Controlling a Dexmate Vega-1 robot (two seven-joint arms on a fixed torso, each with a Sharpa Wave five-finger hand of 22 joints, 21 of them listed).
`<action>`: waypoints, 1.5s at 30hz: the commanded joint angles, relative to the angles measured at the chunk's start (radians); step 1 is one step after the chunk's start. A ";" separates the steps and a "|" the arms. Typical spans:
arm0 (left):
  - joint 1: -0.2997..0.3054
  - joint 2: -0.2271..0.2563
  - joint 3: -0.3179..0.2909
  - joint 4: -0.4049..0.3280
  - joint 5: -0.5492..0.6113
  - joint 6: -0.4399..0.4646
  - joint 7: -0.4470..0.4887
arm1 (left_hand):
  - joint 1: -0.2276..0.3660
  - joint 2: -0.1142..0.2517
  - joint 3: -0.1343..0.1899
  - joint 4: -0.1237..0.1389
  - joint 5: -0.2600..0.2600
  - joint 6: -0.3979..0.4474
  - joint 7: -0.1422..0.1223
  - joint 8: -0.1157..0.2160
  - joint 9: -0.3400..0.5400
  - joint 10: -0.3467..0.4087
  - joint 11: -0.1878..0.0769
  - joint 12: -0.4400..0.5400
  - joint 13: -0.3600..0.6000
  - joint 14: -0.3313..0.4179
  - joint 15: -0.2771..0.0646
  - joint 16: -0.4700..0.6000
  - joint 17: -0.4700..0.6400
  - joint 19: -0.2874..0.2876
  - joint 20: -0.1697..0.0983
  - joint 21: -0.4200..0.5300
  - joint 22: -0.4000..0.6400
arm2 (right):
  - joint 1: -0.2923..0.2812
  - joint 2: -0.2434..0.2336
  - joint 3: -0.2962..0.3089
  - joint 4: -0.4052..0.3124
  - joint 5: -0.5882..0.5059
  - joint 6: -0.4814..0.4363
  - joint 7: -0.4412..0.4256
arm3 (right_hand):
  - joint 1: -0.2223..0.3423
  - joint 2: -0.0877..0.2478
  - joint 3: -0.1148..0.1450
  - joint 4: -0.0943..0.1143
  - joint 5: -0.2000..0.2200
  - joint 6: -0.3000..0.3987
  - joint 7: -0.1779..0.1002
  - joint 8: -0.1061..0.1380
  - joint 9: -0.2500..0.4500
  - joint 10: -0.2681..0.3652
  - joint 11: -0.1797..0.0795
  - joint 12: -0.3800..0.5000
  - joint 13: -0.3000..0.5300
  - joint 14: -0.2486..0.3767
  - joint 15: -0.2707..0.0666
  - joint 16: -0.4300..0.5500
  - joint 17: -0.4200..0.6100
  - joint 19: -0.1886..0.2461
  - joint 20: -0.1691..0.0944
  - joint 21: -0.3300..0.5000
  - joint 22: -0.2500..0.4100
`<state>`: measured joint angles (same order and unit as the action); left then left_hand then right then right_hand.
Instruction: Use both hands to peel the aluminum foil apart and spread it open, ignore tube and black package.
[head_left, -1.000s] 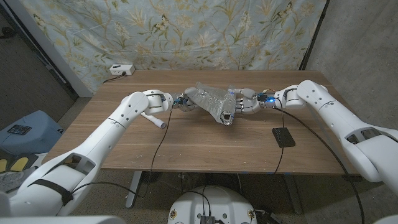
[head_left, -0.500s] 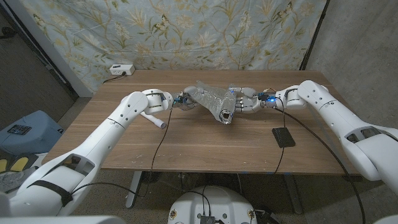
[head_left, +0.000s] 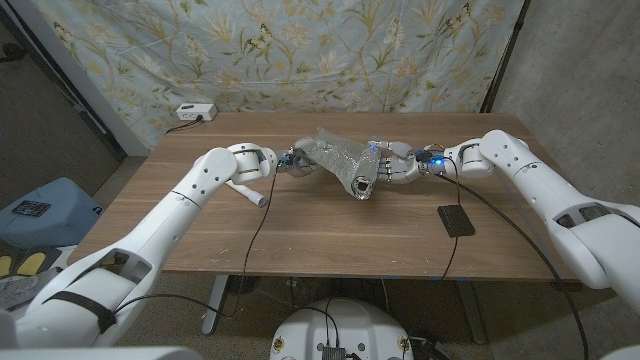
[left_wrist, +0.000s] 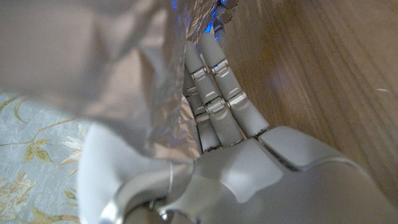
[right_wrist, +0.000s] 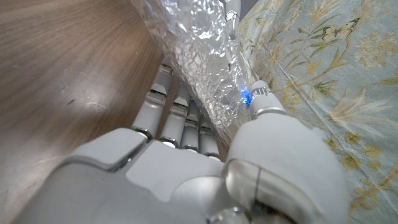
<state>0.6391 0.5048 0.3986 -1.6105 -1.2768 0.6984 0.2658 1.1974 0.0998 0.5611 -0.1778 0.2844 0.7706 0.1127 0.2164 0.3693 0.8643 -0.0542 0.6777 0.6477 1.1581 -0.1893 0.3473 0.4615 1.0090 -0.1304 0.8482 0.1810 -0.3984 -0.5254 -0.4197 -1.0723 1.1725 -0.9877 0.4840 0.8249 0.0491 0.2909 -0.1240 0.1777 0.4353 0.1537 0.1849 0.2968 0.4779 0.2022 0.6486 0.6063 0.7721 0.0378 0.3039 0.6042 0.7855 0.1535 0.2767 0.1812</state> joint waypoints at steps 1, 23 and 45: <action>0.008 -0.001 -0.012 0.025 -0.022 -0.009 0.000 | 0.011 0.002 0.002 0.007 -0.004 0.010 0.008 -0.004 0.005 0.015 -0.032 0.005 0.003 0.003 -0.001 -0.001 0.005 -0.004 -0.002 0.011 0.003 | 0.020 0.023 -0.001 0.052 0.007 -0.054 -0.017 | -0.008 0.001 0.001 0.001 0.005 -0.008 0.062 0.005 0.001 0.000 0.007 -0.002 0.005 0.007 0.003 -0.001 0.005 0.015 -0.001 -0.002 0.004; 0.017 0.014 -0.027 0.017 -0.029 -0.017 0.017 | 0.011 0.001 0.003 0.008 -0.005 0.012 0.009 -0.009 0.008 0.012 -0.032 0.008 0.005 0.004 -0.003 -0.005 0.009 -0.008 -0.004 0.026 0.001 | 0.051 0.049 -0.001 0.112 -0.030 -0.051 0.060 | -0.062 -0.018 -0.023 0.014 0.009 -0.029 0.062 0.009 -0.014 -0.017 0.013 -0.017 0.010 -0.003 0.011 -0.020 0.001 0.024 -0.003 -0.011 0.003; 0.041 0.022 -0.033 -0.018 -0.071 -0.012 0.057 | 0.012 0.000 0.004 0.007 -0.006 0.015 0.010 -0.012 0.009 0.012 -0.033 0.008 0.002 0.007 -0.003 -0.007 0.013 -0.013 -0.006 0.038 0.000 | -0.011 0.016 0.043 0.050 0.027 -0.070 0.023 | -0.093 -0.030 -0.041 0.019 0.023 -0.048 0.062 0.011 -0.027 -0.025 0.014 -0.029 0.013 -0.006 0.019 -0.030 0.000 0.050 -0.004 -0.014 0.002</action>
<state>0.6722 0.5269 0.3673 -1.6256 -1.3291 0.6844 0.3097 1.1974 0.0997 0.5611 -0.1778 0.2805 0.7830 0.1142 0.2070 0.3745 0.8643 -0.0542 0.6786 0.6455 1.1597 -0.1872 0.3400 0.4709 1.0034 -0.1362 0.8784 0.1812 -0.3933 -0.4990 -0.3874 -1.0067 1.1778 -1.0426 0.5292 0.7418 0.0192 0.2494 -0.1047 0.1949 0.3925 0.1536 0.1888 0.2691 0.4580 0.2175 0.6212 0.6143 0.7630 0.0506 0.2767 0.6011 0.8231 0.1554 0.2617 0.1811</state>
